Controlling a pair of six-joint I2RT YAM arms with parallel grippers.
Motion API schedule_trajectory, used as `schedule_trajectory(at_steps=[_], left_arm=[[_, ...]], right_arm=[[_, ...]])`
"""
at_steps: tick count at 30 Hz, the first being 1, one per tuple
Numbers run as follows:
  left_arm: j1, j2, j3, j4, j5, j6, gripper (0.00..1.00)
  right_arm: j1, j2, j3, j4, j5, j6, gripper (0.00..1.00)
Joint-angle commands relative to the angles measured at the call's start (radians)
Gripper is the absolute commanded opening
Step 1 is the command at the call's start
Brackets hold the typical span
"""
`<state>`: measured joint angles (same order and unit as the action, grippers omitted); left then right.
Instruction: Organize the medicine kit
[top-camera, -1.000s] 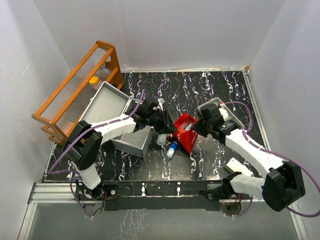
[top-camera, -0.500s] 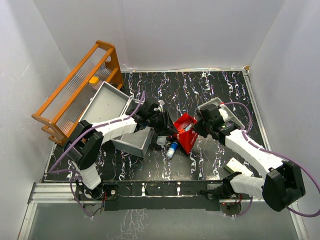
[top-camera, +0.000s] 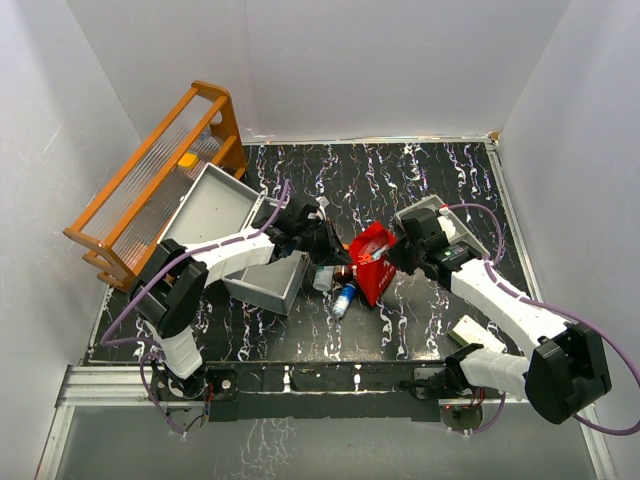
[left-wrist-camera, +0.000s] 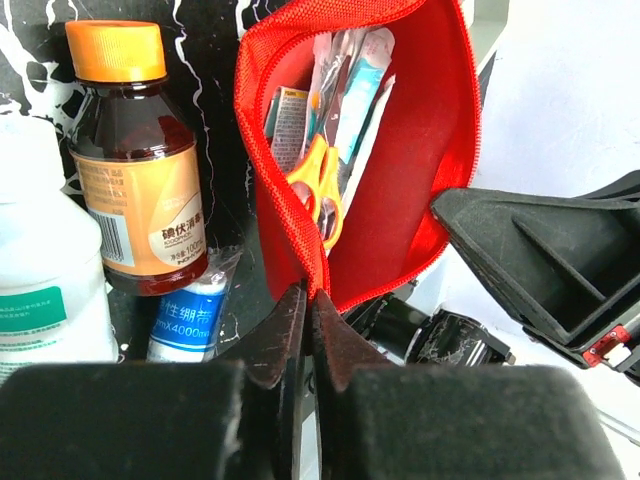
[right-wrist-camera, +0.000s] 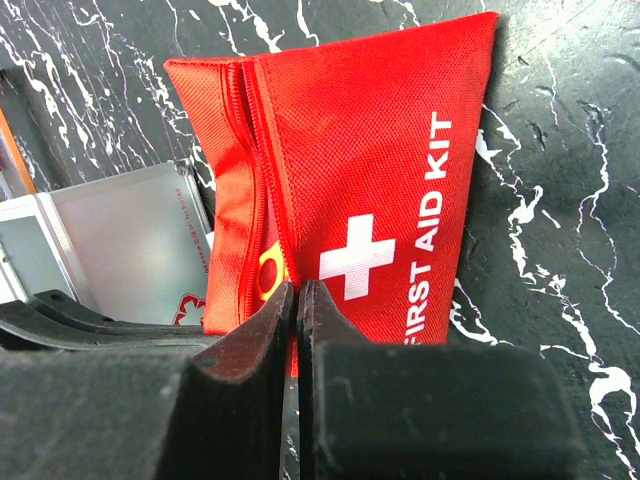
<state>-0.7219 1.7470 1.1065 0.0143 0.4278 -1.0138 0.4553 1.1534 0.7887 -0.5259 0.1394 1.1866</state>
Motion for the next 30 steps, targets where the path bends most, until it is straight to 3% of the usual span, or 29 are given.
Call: schedule_trajectory(at_steps=[1, 9, 13, 18, 23, 26, 30], left_arm=[[-0.002, -0.017, 0.055, -0.018, 0.031, 0.086, 0.00], [-0.002, -0.098, 0.027, 0.033, 0.183, 0.436, 0.00], [-0.002, -0.142, 0.002, 0.048, 0.273, 0.532, 0.00], [-0.002, -0.163, -0.002, 0.066, 0.335, 0.559, 0.00], [0.013, -0.168, 0.045, -0.005, 0.285, 0.550, 0.00], [0.037, -0.169, 0.074, -0.037, 0.281, 0.506, 0.00], [0.058, -0.164, 0.111, -0.073, 0.286, 0.457, 0.00]], right_arm=[[-0.003, -0.009, 0.023, 0.066, 0.027, -0.020, 0.00], [-0.003, 0.048, 0.061, 0.118, 0.027, -0.020, 0.00], [-0.005, 0.091, 0.076, 0.163, -0.007, -0.007, 0.00], [-0.004, 0.121, 0.109, 0.191, -0.081, -0.045, 0.05], [-0.019, 0.051, 0.088, 0.193, -0.106, -0.139, 0.24], [-0.034, -0.018, 0.054, 0.193, -0.134, -0.238, 0.34], [-0.037, -0.085, 0.027, 0.185, -0.183, -0.438, 0.38]])
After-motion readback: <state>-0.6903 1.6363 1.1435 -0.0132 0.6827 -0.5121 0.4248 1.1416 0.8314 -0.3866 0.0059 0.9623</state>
